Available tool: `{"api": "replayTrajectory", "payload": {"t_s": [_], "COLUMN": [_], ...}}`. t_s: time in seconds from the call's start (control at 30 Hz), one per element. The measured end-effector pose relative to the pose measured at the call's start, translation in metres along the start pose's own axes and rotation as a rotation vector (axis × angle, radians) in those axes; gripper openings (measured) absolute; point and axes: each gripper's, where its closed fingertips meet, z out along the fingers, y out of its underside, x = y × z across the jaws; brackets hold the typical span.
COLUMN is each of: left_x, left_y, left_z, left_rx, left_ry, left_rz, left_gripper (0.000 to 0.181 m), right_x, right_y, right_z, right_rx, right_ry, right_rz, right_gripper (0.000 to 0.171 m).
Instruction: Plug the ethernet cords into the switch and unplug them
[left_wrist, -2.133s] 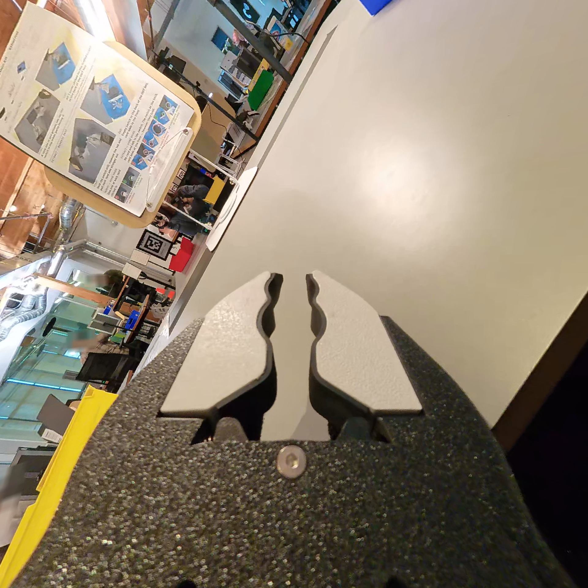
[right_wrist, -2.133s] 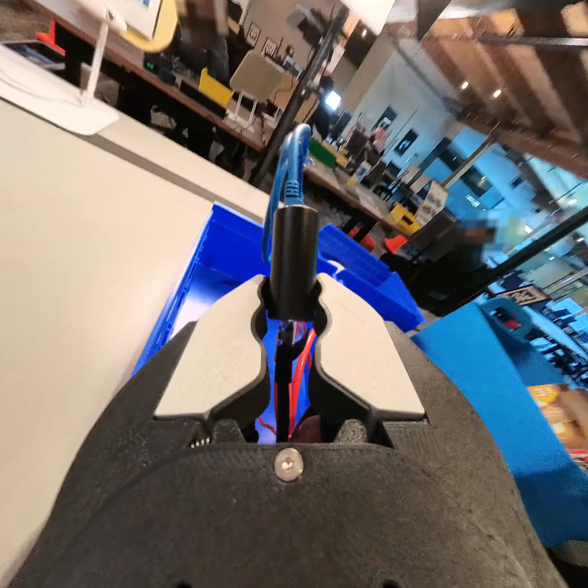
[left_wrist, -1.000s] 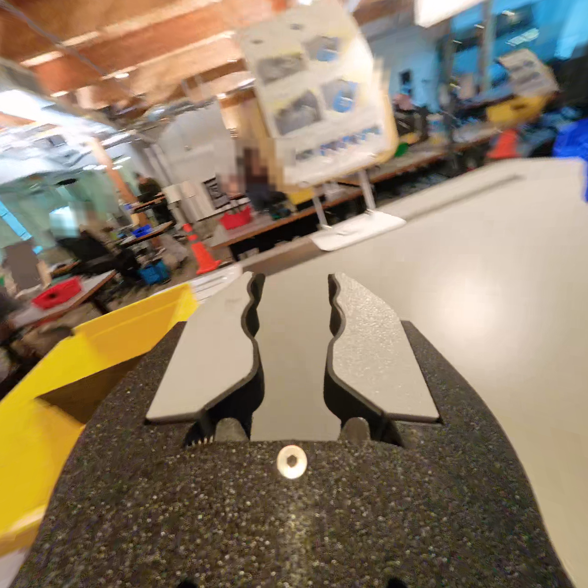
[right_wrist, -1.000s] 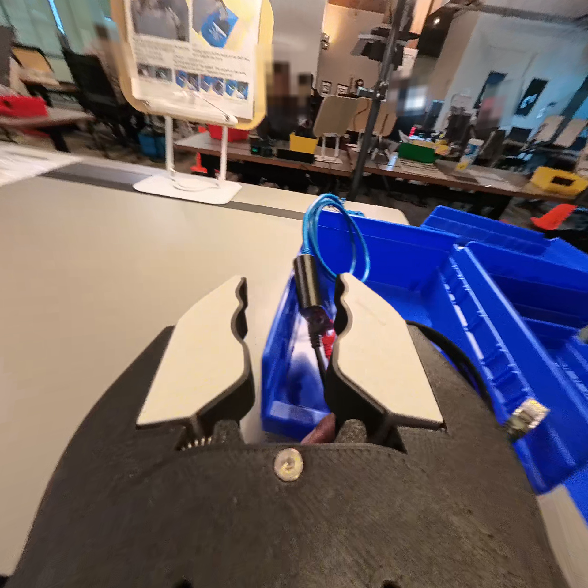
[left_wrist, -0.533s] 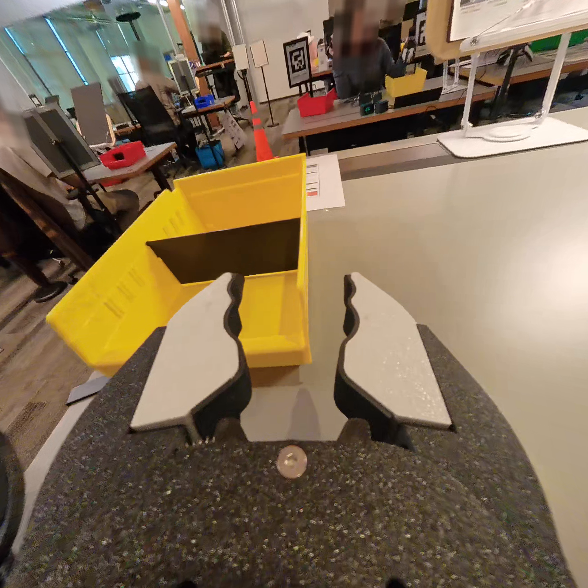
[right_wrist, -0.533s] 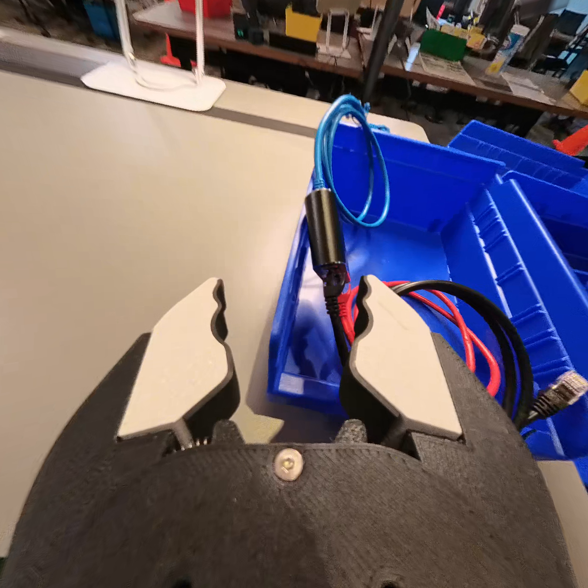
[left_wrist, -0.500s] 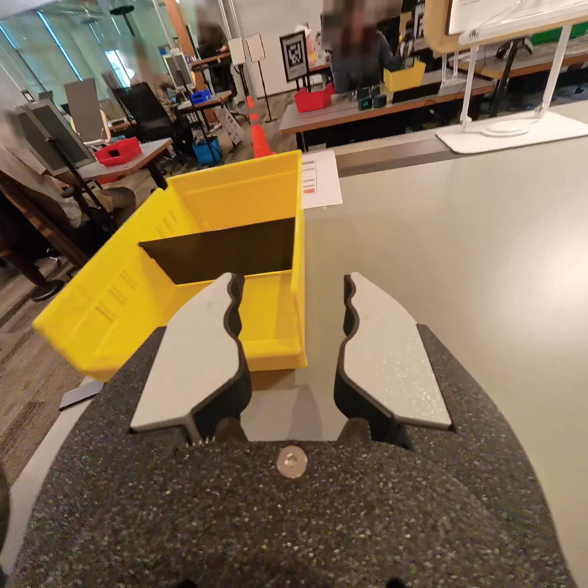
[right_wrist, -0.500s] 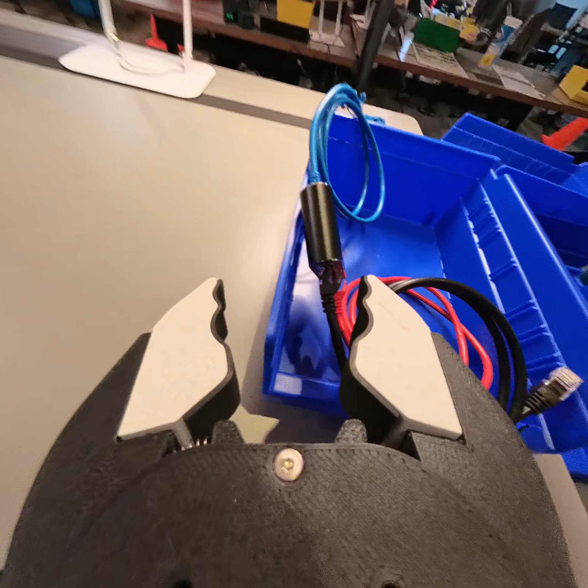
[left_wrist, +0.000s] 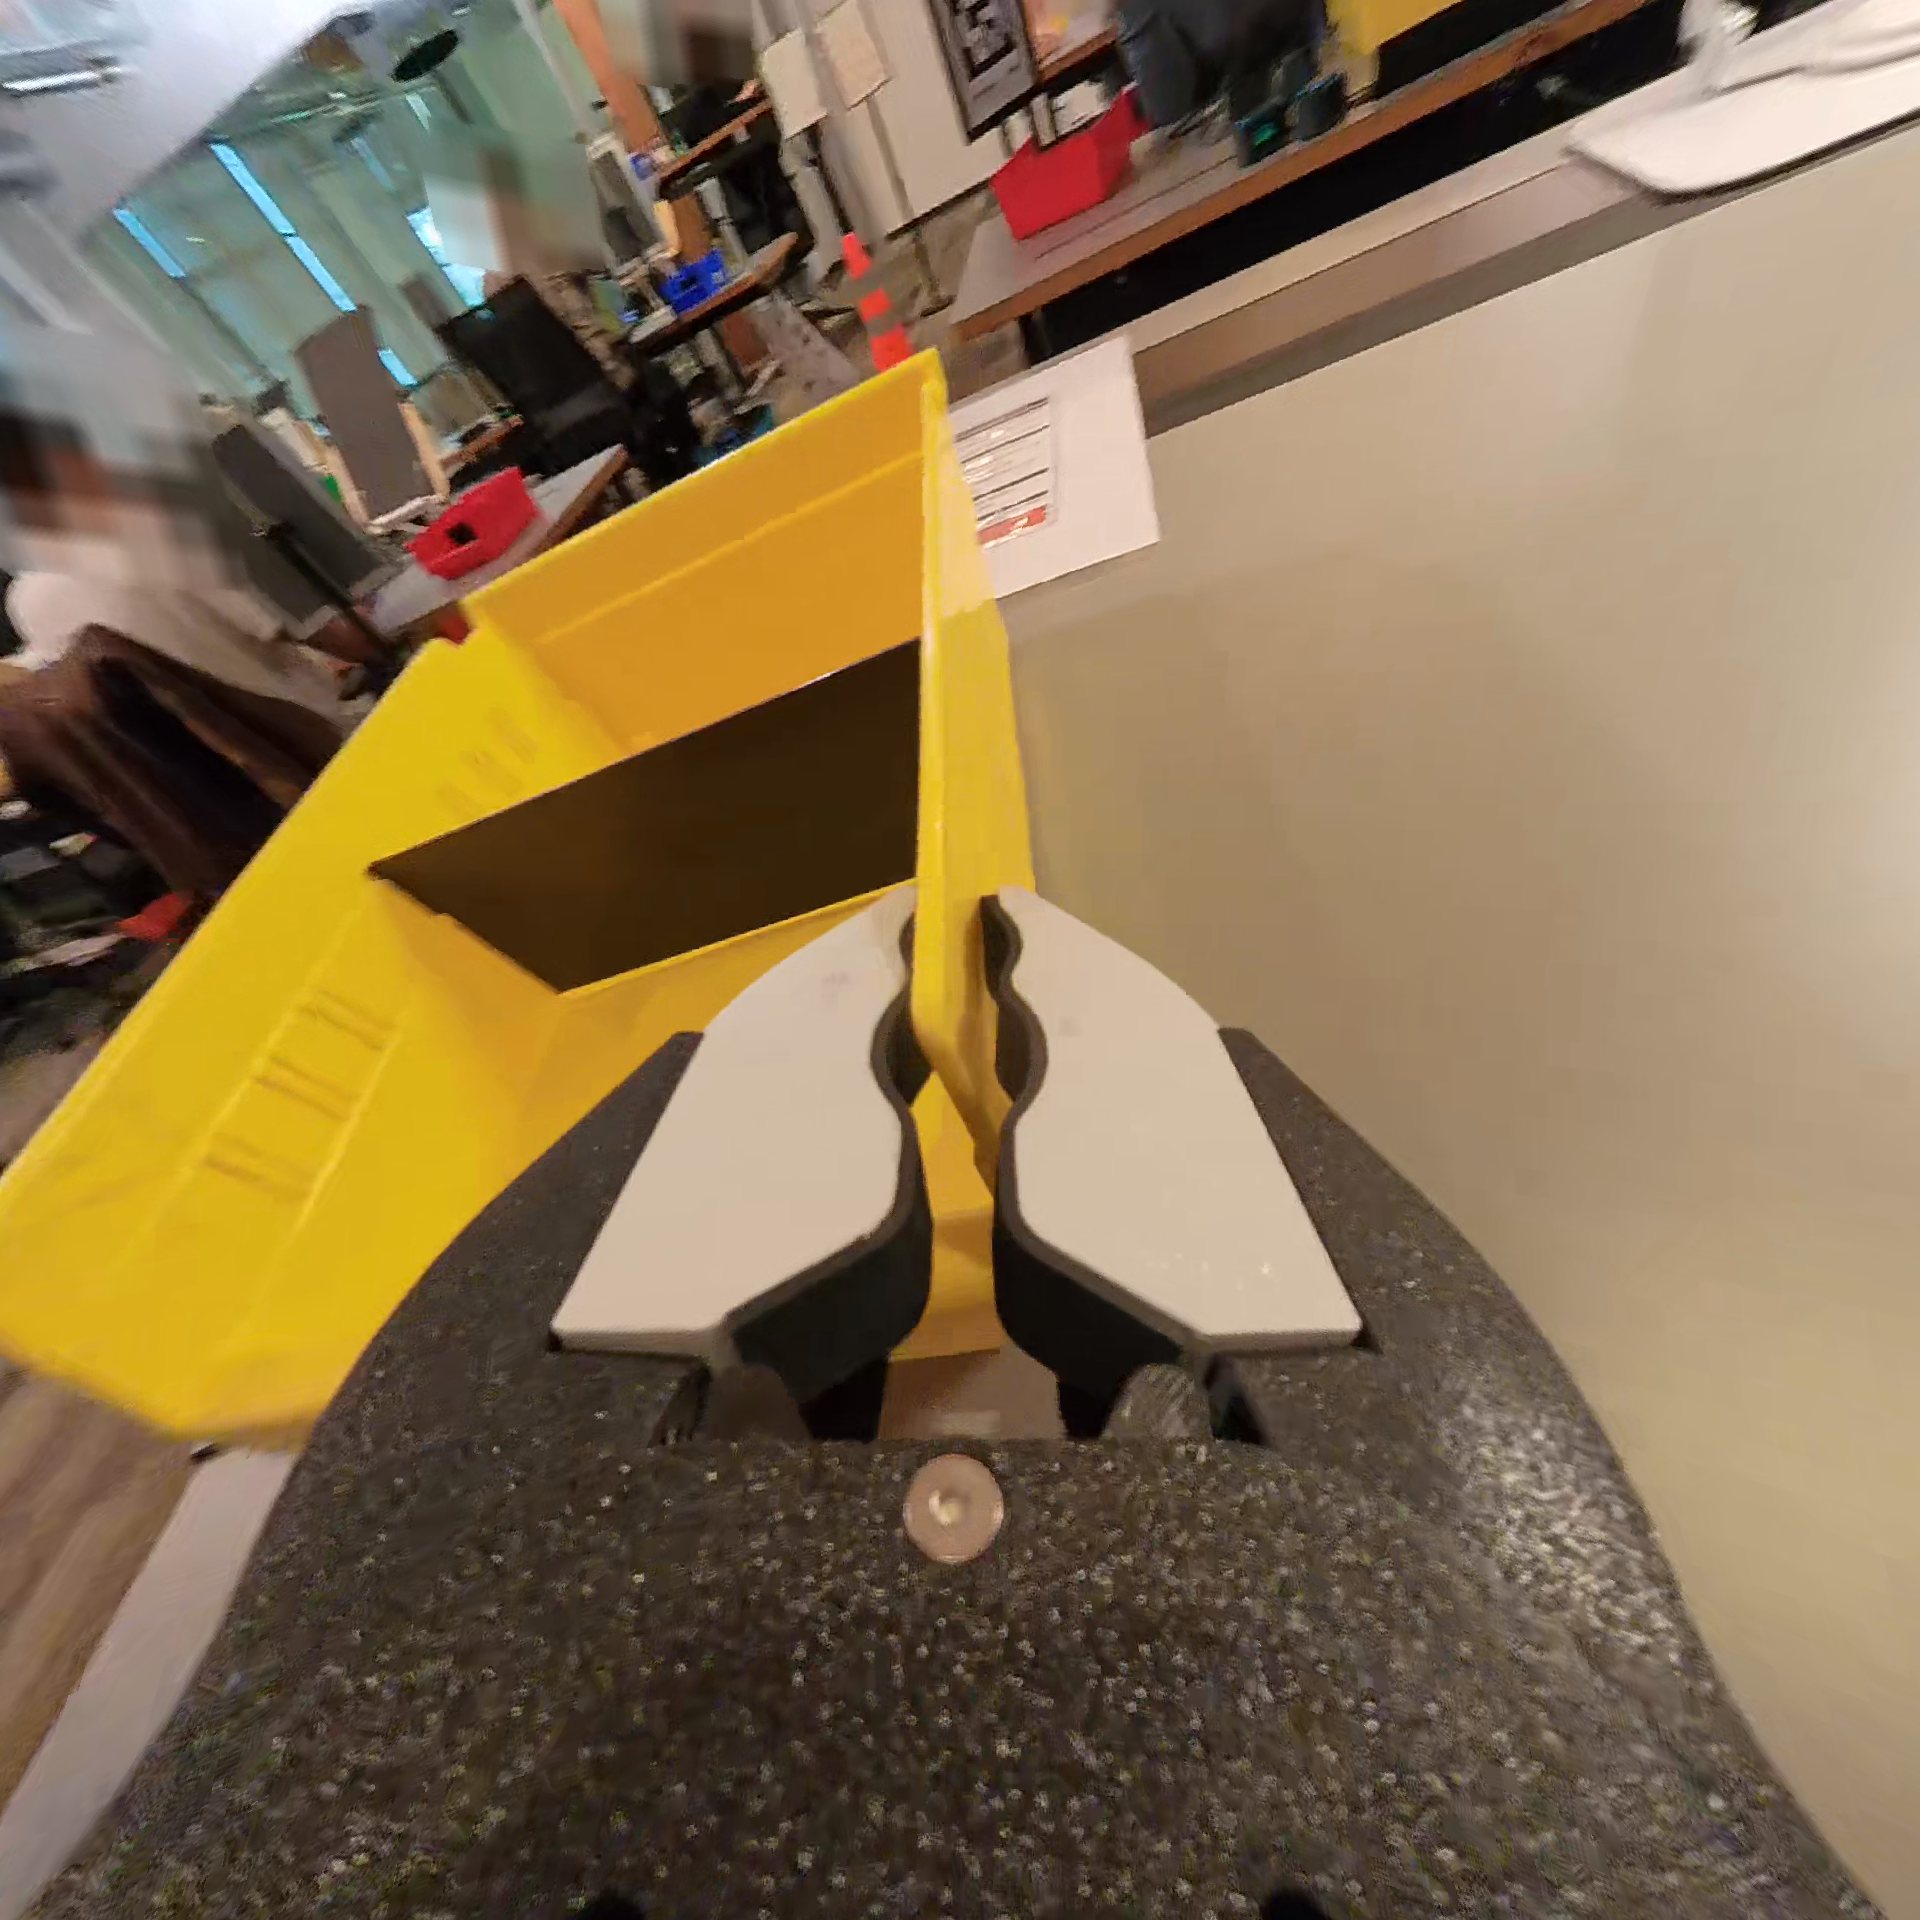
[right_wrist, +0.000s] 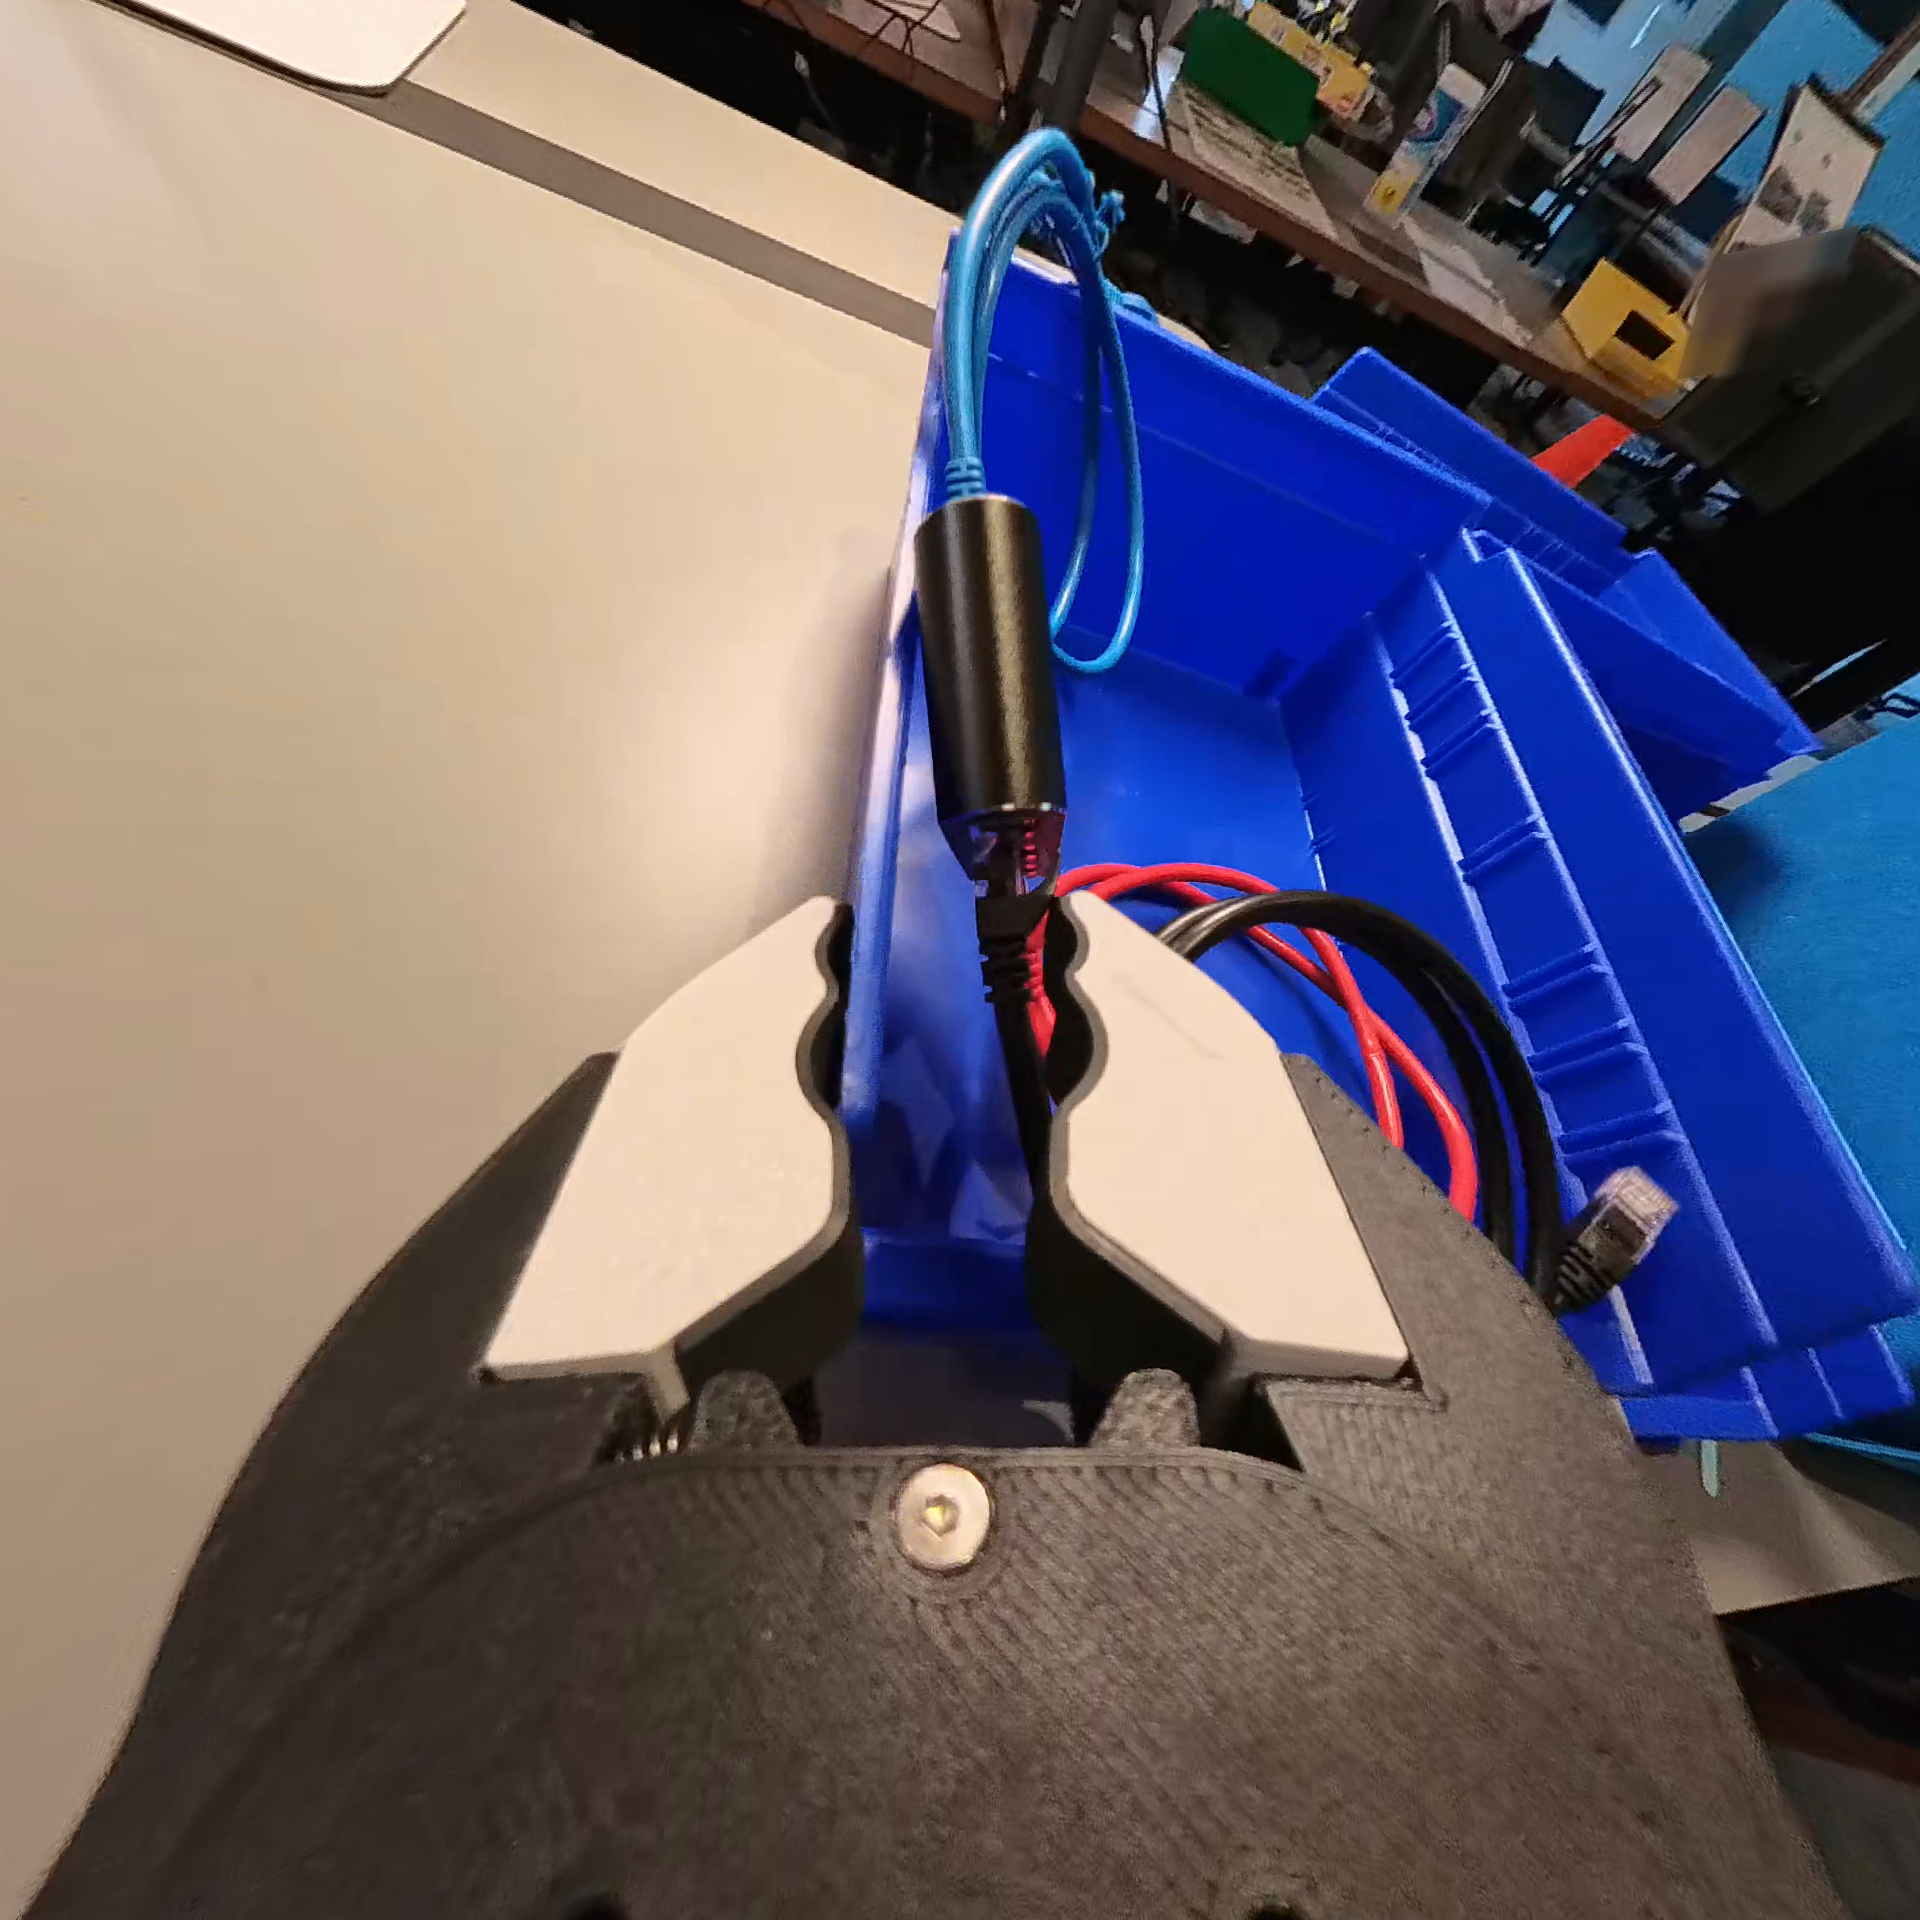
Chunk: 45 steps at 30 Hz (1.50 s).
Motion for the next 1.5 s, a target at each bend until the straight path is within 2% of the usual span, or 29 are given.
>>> {"api": "replayTrajectory", "payload": {"t_s": [0.2,0.47,0.63,0.87,0.97,1.03,1.1,1.23,1.4,1.5], "left_x": [0.007,0.043,0.077,0.111,0.104,0.095,0.091,0.096,0.115,0.127], "left_y": [0.000,-0.002,-0.006,-0.001,0.006,0.008,0.011,0.014,0.010,0.005], "left_z": [-0.016,-0.064,-0.101,-0.163,-0.183,-0.186,-0.188,-0.204,-0.220,-0.221], "left_rx": [0.030,0.159,0.248,0.357,0.400,0.414,0.416,0.455,0.500,0.507], "left_ry": [0.142,0.553,0.815,1.177,1.251,1.252,1.262,1.351,1.457,1.478], "left_rz": [-0.018,0.056,0.144,0.243,0.236,0.206,0.191,0.235,0.307,0.316], "left_gripper": [0.006,0.007,0.007,0.006,0.010,0.016,0.021,0.013,0.004,0.005], "right_x": [0.007,-0.009,-0.036,-0.095,-0.101,-0.092,-0.083,-0.073,-0.087,-0.112], "right_y": [0.001,-0.005,-0.014,-0.028,-0.029,-0.031,-0.030,-0.028,-0.035,-0.048], "right_z": [-0.001,0.002,-0.002,-0.027,-0.035,-0.034,-0.031,-0.027,-0.024,-0.023], "right_rx": [0.017,0.063,0.132,0.301,0.375,0.409,0.411,0.412,0.405,0.438], "right_ry": [0.084,0.020,-0.145,-0.504,-0.548,-0.498,-0.467,-0.467,-0.588,-0.718], "right_rz": [-0.030,-0.068,-0.116,-0.268,-0.346,-0.380,-0.389,-0.386,-0.412,-0.431], "right_gripper": [0.034,0.022,0.020,0.022,0.026,0.039,0.042,0.031,0.023,0.010]}}
